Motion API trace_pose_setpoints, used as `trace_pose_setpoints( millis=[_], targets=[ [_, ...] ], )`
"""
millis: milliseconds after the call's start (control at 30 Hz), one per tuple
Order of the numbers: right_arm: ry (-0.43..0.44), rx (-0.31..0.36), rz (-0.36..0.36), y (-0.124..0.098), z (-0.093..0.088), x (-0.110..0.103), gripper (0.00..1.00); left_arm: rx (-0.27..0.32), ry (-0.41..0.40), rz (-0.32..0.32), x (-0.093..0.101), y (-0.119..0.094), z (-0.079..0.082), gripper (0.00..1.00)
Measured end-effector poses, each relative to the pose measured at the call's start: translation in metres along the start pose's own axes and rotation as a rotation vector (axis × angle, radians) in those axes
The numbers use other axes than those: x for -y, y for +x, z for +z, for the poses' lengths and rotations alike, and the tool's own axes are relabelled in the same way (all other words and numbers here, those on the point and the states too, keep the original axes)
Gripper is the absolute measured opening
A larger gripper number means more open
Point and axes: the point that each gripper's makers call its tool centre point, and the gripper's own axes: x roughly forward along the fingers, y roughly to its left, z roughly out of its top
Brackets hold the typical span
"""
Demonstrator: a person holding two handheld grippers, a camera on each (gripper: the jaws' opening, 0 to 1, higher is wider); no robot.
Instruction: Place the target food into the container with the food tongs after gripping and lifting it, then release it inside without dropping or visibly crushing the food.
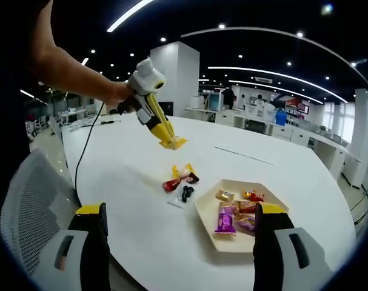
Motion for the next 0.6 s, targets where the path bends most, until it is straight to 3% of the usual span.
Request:
trace_pose_setpoints(
  millis=[500, 600],
  targets=[
    [-0.03, 0.015, 0.014, 0.001, 0.003, -0.003, 1.0, 0.035, 0.023, -0.028, 0.024, 0.023, 0.038, 0.18],
    [-0.006, -0.009, 0.023, 0.001, -0.002, -0.005, 1.0, 0.042, 0.027, -0.032, 0.028, 0.031, 0.048, 0.18]
  ],
)
